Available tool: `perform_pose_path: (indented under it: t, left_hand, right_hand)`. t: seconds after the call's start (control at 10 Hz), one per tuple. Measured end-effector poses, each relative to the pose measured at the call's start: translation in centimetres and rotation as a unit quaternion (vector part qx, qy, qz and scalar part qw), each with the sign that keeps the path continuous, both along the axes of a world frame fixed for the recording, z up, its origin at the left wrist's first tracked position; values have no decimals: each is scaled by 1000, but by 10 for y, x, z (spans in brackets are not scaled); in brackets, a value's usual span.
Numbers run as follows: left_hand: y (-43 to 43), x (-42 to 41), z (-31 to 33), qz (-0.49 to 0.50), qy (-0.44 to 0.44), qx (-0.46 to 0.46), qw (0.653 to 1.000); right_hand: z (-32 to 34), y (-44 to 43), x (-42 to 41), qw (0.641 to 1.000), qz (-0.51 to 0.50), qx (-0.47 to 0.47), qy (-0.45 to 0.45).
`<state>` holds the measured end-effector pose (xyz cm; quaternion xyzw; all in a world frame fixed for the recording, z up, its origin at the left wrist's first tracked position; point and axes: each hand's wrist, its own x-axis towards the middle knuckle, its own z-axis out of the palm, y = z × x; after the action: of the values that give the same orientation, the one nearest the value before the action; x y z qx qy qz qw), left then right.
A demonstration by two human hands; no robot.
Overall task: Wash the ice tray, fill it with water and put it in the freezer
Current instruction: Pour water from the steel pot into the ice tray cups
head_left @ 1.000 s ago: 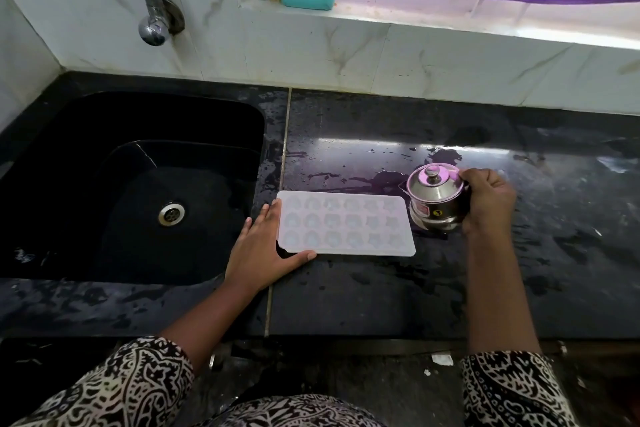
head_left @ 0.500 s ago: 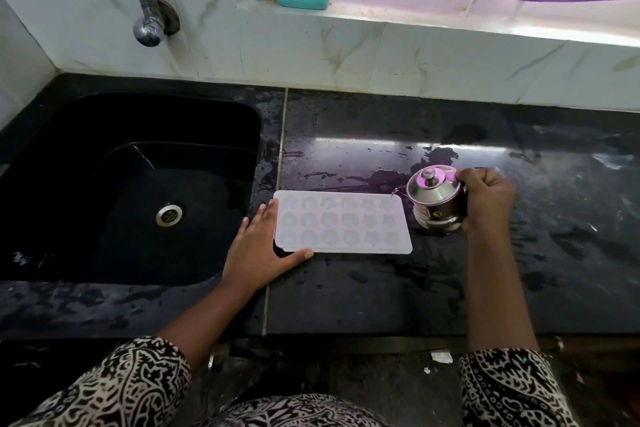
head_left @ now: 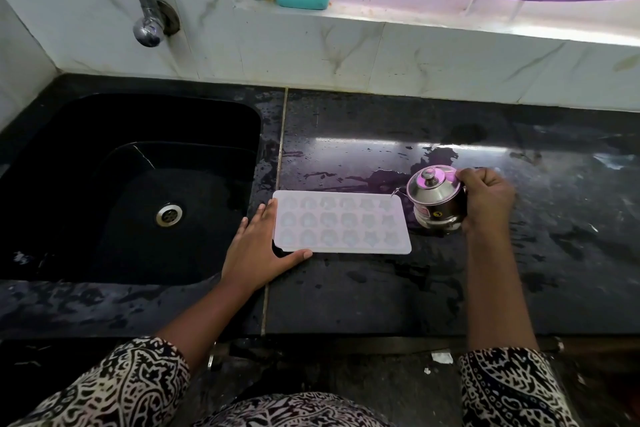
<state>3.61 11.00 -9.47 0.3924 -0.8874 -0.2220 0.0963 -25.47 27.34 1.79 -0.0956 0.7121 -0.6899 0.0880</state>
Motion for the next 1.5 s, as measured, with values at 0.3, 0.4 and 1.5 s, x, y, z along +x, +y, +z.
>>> perform_pose_path:
  t: [0.3,0.4,1.5]
  left_hand:
    - [-1,0,-2,-2,1,-7,1000]
    - [-1,0,-2,-3,3,-7,1000]
    - [0,0,2,-2,9,1,1000]
  right_hand:
    - [-1,1,0,1000,4,4,-5]
    - [0,1,-1,1000,4,6,-7]
    - [22,-8,19,984,31,-147,-96]
